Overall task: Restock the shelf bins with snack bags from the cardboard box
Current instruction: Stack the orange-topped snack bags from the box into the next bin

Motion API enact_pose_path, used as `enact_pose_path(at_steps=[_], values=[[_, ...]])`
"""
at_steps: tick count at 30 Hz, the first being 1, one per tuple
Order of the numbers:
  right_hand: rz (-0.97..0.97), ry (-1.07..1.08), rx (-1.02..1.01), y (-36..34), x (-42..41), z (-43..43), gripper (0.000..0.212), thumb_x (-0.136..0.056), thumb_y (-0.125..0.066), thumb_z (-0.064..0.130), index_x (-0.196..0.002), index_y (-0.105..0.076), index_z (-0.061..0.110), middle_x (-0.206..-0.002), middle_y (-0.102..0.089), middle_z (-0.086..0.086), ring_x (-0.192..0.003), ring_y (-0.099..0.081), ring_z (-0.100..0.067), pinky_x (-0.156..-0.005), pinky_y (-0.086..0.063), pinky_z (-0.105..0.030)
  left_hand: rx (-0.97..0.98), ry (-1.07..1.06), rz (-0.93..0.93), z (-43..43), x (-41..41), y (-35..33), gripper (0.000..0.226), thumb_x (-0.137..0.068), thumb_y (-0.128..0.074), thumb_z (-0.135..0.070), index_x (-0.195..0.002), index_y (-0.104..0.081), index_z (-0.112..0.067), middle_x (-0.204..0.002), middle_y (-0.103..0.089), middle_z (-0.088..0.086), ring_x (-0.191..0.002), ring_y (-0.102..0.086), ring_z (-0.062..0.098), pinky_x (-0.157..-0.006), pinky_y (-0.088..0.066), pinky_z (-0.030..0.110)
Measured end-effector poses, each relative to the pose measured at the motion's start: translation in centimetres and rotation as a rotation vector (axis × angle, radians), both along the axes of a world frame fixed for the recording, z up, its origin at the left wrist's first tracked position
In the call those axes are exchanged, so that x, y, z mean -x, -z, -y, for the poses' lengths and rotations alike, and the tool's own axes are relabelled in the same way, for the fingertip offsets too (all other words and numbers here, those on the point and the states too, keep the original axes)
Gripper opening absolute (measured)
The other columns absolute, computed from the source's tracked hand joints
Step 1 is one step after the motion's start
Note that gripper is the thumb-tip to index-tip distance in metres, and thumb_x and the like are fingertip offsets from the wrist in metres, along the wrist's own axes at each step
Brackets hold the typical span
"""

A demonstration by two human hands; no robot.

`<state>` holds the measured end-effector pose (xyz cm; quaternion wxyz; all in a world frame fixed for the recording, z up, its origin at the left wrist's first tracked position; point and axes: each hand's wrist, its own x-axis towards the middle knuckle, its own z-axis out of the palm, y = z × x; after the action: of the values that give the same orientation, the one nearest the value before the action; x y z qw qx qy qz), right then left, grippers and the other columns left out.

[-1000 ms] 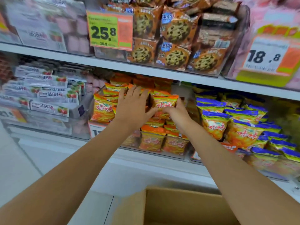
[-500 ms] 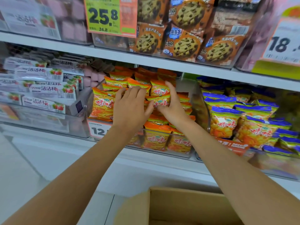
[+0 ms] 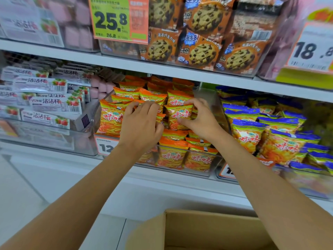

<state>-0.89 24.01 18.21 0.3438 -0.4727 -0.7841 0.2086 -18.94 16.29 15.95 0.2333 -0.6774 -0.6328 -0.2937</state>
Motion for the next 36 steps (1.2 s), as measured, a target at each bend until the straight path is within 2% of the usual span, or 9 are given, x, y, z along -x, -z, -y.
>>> enact_pose_path(at_steps=[4, 9, 13, 17, 22, 26, 29, 32, 36], values=[[-0.282, 0.088, 0.065, 0.0, 0.4, -0.3, 0.054, -0.083, -0.076, 0.029, -0.125, -0.042, 0.026, -0.127, -0.050, -0.004, -0.113, -0.055, -0.019, -0.090, -0.052, -0.033, -0.008, -0.001, 0.005, 0.0, -0.1, 0.1, 0.045, -0.082, -0.034, -0.027, -0.112, -0.063, -0.010, -0.113, -0.068, 0.006, -0.097, -0.063, 0.022, -0.106, -0.032, 0.042], [-0.326, 0.023, 0.165, 0.7, 2.1, 0.0, 0.089, -0.082, -0.076, 0.020, -0.148, -0.017, 0.027, -0.139, -0.045, 0.002, -0.123, -0.048, -0.014, -0.100, -0.045, -0.032, -0.003, -0.007, 0.009, -0.2, -0.1, 0.2, 0.045, -0.083, -0.034, -0.028, -0.114, -0.062, -0.010, -0.113, -0.067, 0.005, -0.096, -0.063, 0.022, -0.105, -0.033, 0.042], [-0.353, 0.059, 0.127, 1.0, 2.1, -0.2, 0.073, -0.084, -0.071, 0.014, -0.140, -0.027, 0.032, -0.136, -0.044, 0.000, -0.121, -0.050, -0.019, -0.100, -0.049, -0.044, -0.004, -0.009, 0.014, -0.2, -0.1, 0.3, 0.042, -0.083, -0.037, -0.026, -0.114, -0.062, -0.011, -0.113, -0.067, 0.005, -0.095, -0.063, 0.021, -0.104, -0.032, 0.041], [-0.231, 0.065, 0.070, 1.0, 2.4, -0.1, 0.062, -0.084, -0.070, 0.015, -0.131, -0.033, 0.033, -0.134, -0.041, 0.000, -0.116, -0.050, -0.019, -0.094, -0.052, -0.042, 0.007, -0.011, 0.010, -0.1, -0.1, 0.2, 0.044, -0.084, -0.035, -0.027, -0.114, -0.062, -0.010, -0.113, -0.067, 0.005, -0.096, -0.063, 0.022, -0.105, -0.032, 0.041], [-0.246, 0.119, 0.070, 0.9, 2.5, -0.7, 0.058, -0.084, -0.069, 0.022, -0.130, -0.036, 0.031, -0.136, -0.041, 0.001, -0.117, -0.051, -0.022, -0.092, -0.051, -0.038, 0.006, 0.001, 0.009, 0.0, -0.1, 0.2, 0.045, -0.083, -0.034, -0.027, -0.113, -0.062, -0.010, -0.113, -0.067, 0.005, -0.096, -0.063, 0.022, -0.105, -0.032, 0.041], [-0.247, 0.083, 0.028, 1.2, 2.6, -0.4, 0.084, -0.084, -0.072, 0.020, -0.149, -0.018, 0.028, -0.152, -0.028, 0.001, -0.137, -0.034, -0.017, -0.108, -0.036, -0.029, -0.014, 0.003, 0.018, -0.1, -0.1, 0.3, 0.042, -0.083, -0.036, -0.026, -0.112, -0.063, -0.011, -0.111, -0.068, 0.004, -0.094, -0.063, 0.021, -0.104, -0.034, 0.042], [-0.098, 0.076, -0.113, 1.3, 2.2, 0.1, 0.071, -0.089, -0.069, 0.025, -0.149, -0.030, 0.025, -0.155, -0.022, 0.000, -0.140, -0.029, -0.016, -0.105, -0.027, -0.017, -0.011, 0.004, 0.018, -0.1, -0.1, 0.3, 0.042, -0.084, -0.036, -0.026, -0.112, -0.063, -0.011, -0.112, -0.068, 0.004, -0.096, -0.064, 0.021, -0.104, -0.034, 0.042], [0.054, 0.059, -0.089, 1.4, 1.8, 0.1, 0.057, -0.093, -0.063, 0.030, -0.146, -0.042, 0.026, -0.159, -0.014, -0.002, -0.145, -0.022, -0.019, -0.114, -0.025, -0.028, 0.002, 0.012, 0.028, -0.1, -0.2, 0.3, 0.040, -0.084, -0.038, -0.026, -0.112, -0.063, -0.011, -0.113, -0.068, 0.005, -0.098, -0.064, 0.021, -0.104, -0.033, 0.041], [0.113, 0.066, -0.056, 1.1, 1.6, 0.1, 0.064, -0.092, -0.063, 0.035, -0.149, -0.035, 0.029, -0.161, -0.008, -0.001, -0.148, -0.012, -0.022, -0.119, -0.022, -0.037, -0.005, 0.048, 0.049, 0.2, -0.1, 0.1, 0.042, -0.082, -0.039, -0.027, -0.112, -0.063, -0.010, -0.111, -0.068, 0.005, -0.099, -0.063, 0.022, -0.103, -0.033, 0.042]])
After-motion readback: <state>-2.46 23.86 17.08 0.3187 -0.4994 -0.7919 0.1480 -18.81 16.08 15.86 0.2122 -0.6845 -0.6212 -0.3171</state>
